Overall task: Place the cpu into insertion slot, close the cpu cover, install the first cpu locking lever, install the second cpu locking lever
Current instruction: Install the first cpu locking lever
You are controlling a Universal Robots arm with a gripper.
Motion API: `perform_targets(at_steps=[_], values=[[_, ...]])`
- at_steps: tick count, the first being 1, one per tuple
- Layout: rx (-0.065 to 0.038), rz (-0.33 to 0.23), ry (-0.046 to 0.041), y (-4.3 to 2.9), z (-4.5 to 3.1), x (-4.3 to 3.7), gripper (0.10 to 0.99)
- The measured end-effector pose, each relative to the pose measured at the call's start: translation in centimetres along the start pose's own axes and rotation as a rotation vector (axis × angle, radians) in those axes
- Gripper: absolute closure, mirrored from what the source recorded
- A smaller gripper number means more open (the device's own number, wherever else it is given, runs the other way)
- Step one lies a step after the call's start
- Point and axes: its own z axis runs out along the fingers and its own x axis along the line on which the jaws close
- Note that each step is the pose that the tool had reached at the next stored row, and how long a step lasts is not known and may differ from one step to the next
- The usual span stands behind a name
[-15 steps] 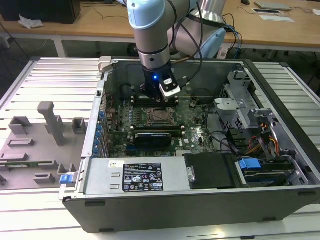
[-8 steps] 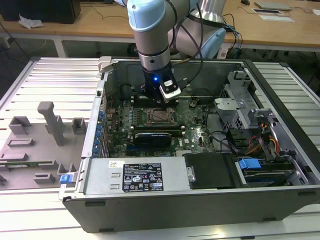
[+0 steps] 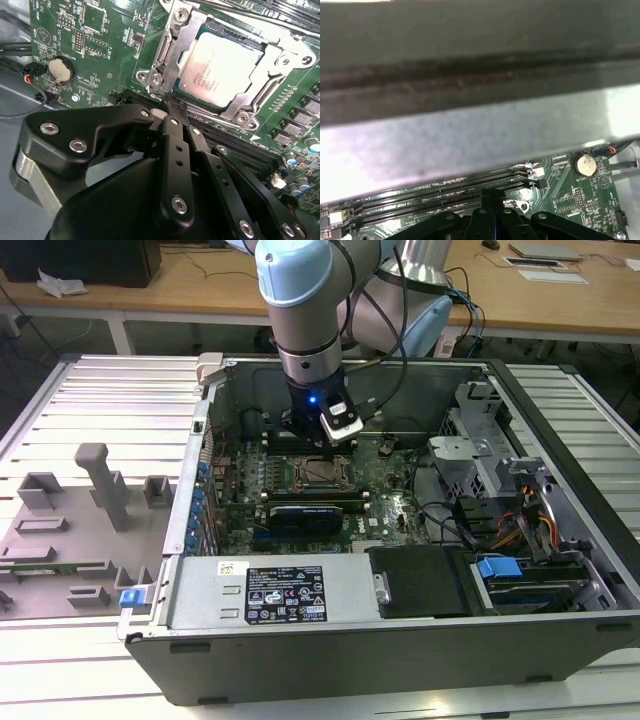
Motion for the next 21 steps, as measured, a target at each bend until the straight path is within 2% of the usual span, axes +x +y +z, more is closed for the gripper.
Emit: perform_targets(at_steps=[5,8,9,10,11,12,14,16,17,21], values=[[0.002,-0.001,-0.0004,0.13,-0.76,-0.15,0.980],[0.016,-0.003,-0.0021,0.21,-1.22,-0.23,0.980],[0.037,-0.006,-0.0038,0.28,-1.64,-0.31,0.980],[0.067,-0.010,-0.0027,0.38,-2.19,-0.44,0.980],[0.073,-0.011,-0.0027,0.40,-2.29,-0.46,0.980],[0.073,-0.011,-0.0026,0.40,-2.30,-0.47,0.980],[0.076,-0.008,0.0239,0.41,-2.26,-0.52,0.980],[0.086,-0.001,0.0865,0.40,-2.20,-0.69,0.980],[0.088,0.000,0.0980,0.40,-2.18,-0.71,0.980],[0.088,0.000,0.0980,0.21,-2.20,-0.74,0.980]])
